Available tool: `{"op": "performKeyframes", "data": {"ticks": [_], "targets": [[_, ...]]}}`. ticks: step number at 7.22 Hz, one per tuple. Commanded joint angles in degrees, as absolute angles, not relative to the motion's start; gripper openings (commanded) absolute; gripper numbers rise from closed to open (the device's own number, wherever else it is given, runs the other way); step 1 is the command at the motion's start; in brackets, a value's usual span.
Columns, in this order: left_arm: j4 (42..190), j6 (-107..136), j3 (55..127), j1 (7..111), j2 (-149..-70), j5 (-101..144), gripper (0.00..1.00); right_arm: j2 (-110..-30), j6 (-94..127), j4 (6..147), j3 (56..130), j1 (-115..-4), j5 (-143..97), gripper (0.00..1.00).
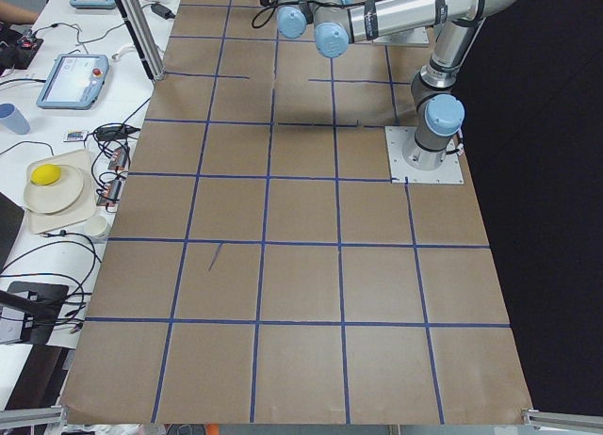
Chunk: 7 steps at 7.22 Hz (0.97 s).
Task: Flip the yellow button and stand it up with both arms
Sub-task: 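Close the right gripper on the yellow button's base beside the left gripper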
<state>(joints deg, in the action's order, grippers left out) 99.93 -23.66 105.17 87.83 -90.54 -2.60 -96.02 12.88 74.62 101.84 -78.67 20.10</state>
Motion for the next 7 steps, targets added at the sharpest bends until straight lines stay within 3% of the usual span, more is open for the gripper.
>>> {"op": "performKeyframes", "data": {"ticks": [1,7], "targets": [[99.93,-23.73,105.29,87.8,-90.44,-2.55,0.03,-95.98,12.66,74.97,101.6,-78.66,20.13,0.79],[99.67,-23.73,104.94,87.72,-90.62,-2.81,0.03,-96.59,12.3,79.98,102.13,-79.63,18.9,0.73]]}}
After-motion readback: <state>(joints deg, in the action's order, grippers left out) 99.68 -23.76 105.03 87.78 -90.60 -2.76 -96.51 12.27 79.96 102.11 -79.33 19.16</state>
